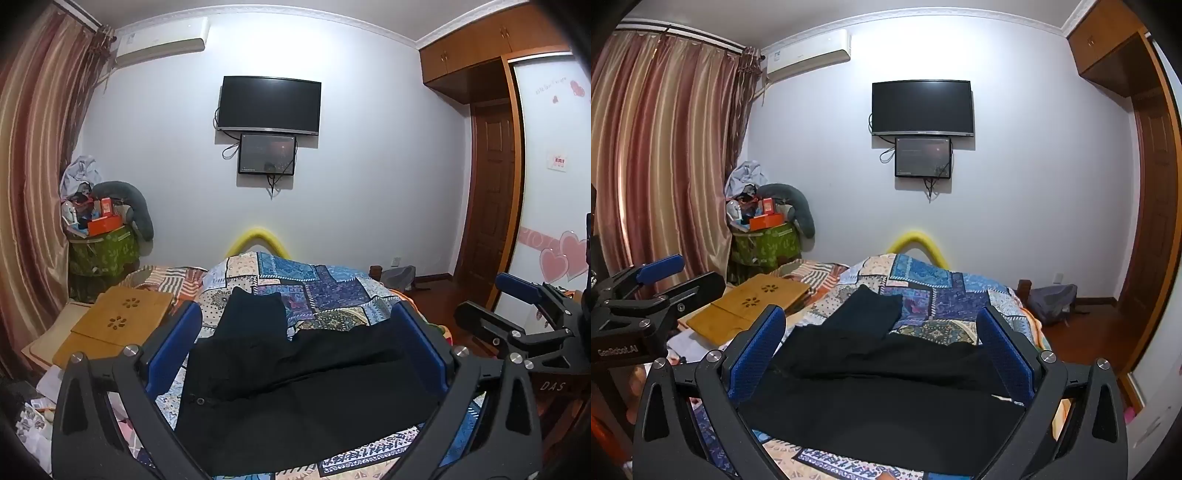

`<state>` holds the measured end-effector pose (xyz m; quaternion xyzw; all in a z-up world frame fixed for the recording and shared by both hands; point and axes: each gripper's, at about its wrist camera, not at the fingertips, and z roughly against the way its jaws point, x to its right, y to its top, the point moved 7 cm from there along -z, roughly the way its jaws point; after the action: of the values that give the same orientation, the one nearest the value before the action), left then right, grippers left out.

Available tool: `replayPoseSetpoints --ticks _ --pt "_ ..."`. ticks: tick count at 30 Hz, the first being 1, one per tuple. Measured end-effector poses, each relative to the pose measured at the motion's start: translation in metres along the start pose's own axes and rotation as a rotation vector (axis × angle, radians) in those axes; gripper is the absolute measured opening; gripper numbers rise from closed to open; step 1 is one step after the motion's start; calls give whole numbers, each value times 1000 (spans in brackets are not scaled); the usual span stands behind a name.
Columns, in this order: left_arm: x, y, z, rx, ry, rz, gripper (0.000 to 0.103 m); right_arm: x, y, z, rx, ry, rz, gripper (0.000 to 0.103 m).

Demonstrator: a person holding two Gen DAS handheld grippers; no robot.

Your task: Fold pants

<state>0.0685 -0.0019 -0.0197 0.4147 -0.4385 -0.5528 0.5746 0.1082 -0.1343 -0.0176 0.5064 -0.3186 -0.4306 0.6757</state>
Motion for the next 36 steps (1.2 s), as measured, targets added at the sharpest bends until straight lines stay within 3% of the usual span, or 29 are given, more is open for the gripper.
replayPoseSetpoints --ticks 36 --pt "-8 0 -7 -3 -12 32 103 10 2 9 -4 -22 -35 103"
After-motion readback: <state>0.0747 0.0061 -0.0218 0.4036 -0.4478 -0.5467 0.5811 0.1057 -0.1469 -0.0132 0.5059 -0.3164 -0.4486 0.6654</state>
